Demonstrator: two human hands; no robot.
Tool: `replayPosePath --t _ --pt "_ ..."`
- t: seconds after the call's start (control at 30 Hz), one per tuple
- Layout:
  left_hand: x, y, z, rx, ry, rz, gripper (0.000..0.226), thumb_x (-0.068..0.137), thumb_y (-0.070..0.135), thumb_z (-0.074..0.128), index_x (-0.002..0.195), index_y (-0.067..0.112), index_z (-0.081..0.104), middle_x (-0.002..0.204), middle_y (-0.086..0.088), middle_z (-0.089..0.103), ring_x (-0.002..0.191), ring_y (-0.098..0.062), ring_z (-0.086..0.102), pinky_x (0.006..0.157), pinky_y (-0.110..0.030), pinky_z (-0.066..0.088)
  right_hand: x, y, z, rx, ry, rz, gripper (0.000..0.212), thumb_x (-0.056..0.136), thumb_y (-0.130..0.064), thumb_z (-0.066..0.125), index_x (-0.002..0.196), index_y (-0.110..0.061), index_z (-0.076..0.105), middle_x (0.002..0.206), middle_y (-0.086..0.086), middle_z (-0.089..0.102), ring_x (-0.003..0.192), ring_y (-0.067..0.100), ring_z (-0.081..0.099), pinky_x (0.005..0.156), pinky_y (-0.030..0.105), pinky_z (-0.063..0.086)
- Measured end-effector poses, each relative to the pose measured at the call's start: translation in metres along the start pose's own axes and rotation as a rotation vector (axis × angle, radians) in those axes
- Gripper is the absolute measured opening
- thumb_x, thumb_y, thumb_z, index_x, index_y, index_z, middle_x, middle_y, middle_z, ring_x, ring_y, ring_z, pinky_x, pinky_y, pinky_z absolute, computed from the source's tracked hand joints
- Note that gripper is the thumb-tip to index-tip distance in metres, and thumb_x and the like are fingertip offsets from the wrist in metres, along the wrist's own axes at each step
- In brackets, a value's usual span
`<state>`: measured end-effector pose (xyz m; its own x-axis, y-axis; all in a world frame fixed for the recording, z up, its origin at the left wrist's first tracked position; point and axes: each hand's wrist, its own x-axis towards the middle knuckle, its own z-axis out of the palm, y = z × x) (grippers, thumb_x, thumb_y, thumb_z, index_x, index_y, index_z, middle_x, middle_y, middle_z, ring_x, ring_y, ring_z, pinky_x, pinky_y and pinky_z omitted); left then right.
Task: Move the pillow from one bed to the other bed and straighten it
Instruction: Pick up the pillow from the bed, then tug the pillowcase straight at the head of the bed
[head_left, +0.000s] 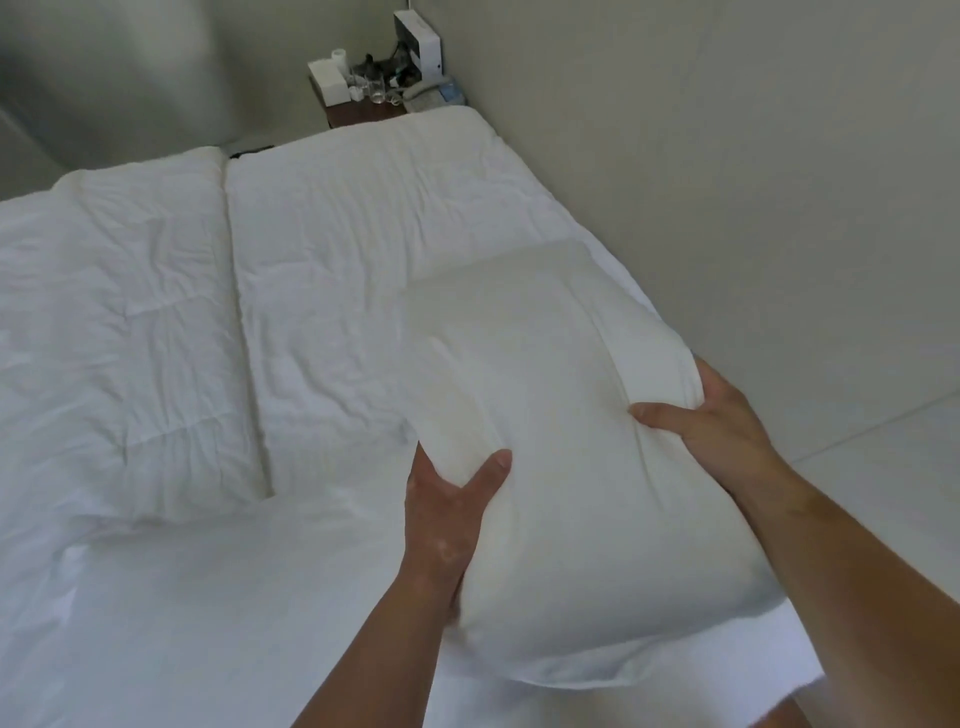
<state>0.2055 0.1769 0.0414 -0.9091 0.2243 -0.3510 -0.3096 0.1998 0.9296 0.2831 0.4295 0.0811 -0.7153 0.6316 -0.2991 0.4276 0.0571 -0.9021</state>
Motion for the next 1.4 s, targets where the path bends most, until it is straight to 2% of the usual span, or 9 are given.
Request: replayPosePath --t 0.07,0.17,0.3,0.63,0.8,1.07,1.2,1.3,1.4 --pt "-0.018 0.000 0.033 -0.019 -0.015 0.001 0.078 0.065 0.051 0.088 0.136 0.034 0.060 0.124 0.011 0.075 0.115 -0.012 0.071 0.103 -0.047 0.056 -0.005 -0.002 -0.040 0.005 0.013 -0.023 0.059 0.079 -0.004 0.085 0.127 -0.032 0.065 0.107 -0.019 0.071 0.082 -0.016 0.068 0.073 0.013 0.056" --pt "-0.044 -0.004 0.089 -0.053 -0.040 -0.006 0.071 0.071 0.037 0.091 0.135 0.032 0.060 0.123 0.012 0.074 0.115 -0.010 0.070 0.104 -0.043 0.055 -0.007 0.000 -0.102 -0.049 0.025 -0.052 0.063 0.077 0.000 0.085 0.126 -0.036 0.066 0.109 -0.019 0.073 0.084 -0.012 0.070 0.081 0.023 0.055" --pt "-0.076 -0.017 0.166 -0.094 -0.064 -0.018 0.071 0.074 0.027 0.092 0.137 0.031 0.058 0.126 0.014 0.071 0.118 -0.006 0.066 0.105 -0.036 0.052 -0.003 0.016 -0.179 -0.120 0.045 -0.091 0.070 0.075 0.005 0.085 0.131 -0.033 0.064 0.100 -0.026 0.074 0.081 -0.018 0.068 0.068 0.005 0.052" --pt "-0.118 -0.118 0.306 -0.117 -0.075 -0.282 0.087 0.056 0.049 0.092 0.134 0.028 0.061 0.123 0.007 0.075 0.117 -0.015 0.070 0.106 -0.048 0.054 0.036 0.136 -0.282 -0.273 -0.059 -0.071 0.079 0.075 0.007 0.085 0.139 -0.030 0.059 0.098 -0.044 0.070 0.096 -0.016 0.068 0.088 0.008 0.051" --pt "-0.118 -0.176 0.334 -0.109 -0.116 -0.426 0.084 0.056 0.036 0.096 0.132 0.030 0.061 0.124 0.004 0.076 0.119 -0.021 0.071 0.106 -0.051 0.054 0.049 0.213 -0.300 -0.351 -0.130 -0.023 0.092 0.075 -0.007 0.091 0.153 -0.029 0.048 0.134 -0.013 0.067 0.124 0.010 0.064 0.112 0.035 0.045" --pt "-0.115 -0.229 0.347 0.105 -0.209 -0.585 0.096 0.054 0.043 0.098 0.137 0.032 0.051 0.127 0.005 0.071 0.118 -0.024 0.067 0.105 -0.052 0.054 0.032 0.285 -0.308 -0.485 -0.118 0.087 0.105 0.074 -0.027 0.091 0.159 -0.039 0.030 0.144 0.002 0.060 0.127 0.028 0.058 0.099 0.031 0.044" --pt "-0.102 -0.211 0.342 0.175 -0.216 -0.574 0.096 0.053 0.039 0.099 0.134 0.023 0.049 0.123 -0.001 0.072 0.112 -0.027 0.070 0.100 -0.051 0.057 0.037 0.286 -0.310 -0.468 -0.135 0.112 0.110 0.073 -0.028 0.092 0.160 -0.039 0.026 0.147 0.003 0.057 0.130 0.029 0.055 0.100 0.031 0.043" --pt "-0.076 -0.179 0.334 0.278 -0.181 -0.488 0.123 0.038 0.064 0.096 0.141 0.021 0.043 0.128 -0.009 0.069 0.113 -0.033 0.070 0.099 -0.055 0.057 0.033 0.279 -0.309 -0.455 -0.174 0.129 0.112 0.075 -0.031 0.091 0.161 -0.040 0.021 0.150 0.001 0.053 0.132 0.028 0.053 0.099 0.029 0.042" --pt "-0.038 -0.132 0.336 0.436 -0.184 -0.422 0.124 0.058 0.059 0.092 0.158 0.025 0.025 0.138 -0.010 0.057 0.126 -0.035 0.060 0.109 -0.053 0.050 0.023 0.267 -0.307 -0.449 -0.175 0.129 0.115 0.072 -0.030 0.093 0.162 -0.040 0.020 0.148 -0.001 0.056 0.130 0.024 0.055 0.093 0.022 0.038"
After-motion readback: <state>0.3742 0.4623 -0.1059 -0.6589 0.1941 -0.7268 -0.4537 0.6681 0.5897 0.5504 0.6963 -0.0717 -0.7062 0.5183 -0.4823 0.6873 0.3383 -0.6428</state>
